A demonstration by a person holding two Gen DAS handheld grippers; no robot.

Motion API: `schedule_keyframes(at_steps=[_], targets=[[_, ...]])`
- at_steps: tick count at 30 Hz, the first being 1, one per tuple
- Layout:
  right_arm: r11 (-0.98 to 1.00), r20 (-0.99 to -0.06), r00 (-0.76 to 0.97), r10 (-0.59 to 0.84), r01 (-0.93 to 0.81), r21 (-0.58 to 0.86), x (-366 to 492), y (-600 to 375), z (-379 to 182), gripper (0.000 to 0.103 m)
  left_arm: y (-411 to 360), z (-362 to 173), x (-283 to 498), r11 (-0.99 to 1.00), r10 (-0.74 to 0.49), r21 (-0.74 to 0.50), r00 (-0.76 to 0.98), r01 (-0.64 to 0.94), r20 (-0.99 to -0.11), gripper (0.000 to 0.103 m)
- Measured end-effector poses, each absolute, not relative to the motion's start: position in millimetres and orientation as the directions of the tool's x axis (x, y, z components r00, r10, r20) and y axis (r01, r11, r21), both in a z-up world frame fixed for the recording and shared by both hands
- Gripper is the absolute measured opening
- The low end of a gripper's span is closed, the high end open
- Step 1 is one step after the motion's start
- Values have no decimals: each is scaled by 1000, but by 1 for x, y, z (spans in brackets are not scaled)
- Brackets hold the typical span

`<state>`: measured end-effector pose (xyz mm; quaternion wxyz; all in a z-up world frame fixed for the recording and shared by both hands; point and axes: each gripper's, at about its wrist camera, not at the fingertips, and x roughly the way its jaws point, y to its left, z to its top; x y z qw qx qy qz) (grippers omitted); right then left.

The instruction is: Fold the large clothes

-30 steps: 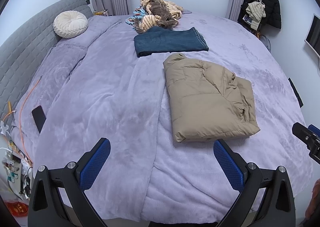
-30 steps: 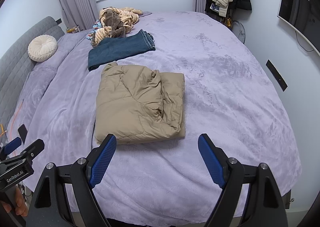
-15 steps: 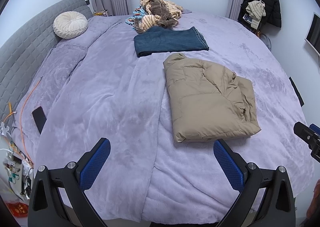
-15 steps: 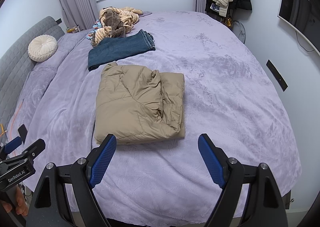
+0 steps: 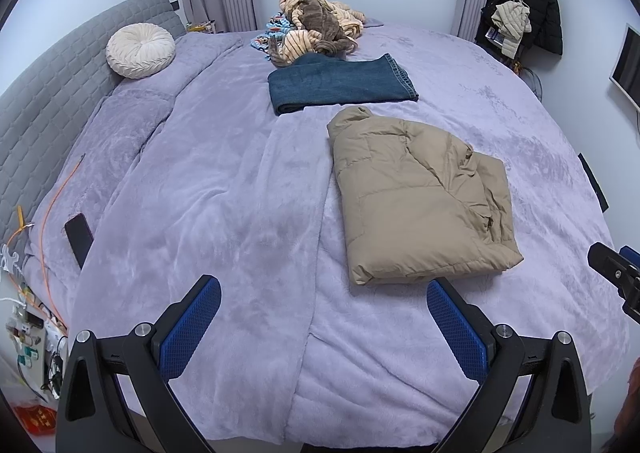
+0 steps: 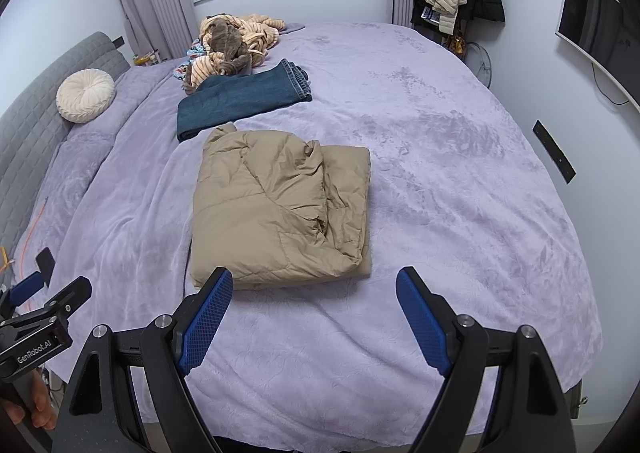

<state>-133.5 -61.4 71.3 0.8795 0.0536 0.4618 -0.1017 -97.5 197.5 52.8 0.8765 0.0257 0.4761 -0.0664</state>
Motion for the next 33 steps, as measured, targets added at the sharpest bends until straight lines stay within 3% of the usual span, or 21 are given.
schedule_keyframes(at_steps=[33], targets=[[974,-827,548,-128,226,-1,-131,-55,72,86,210,52,-91,989,-105,-28,551,147,-827,103]])
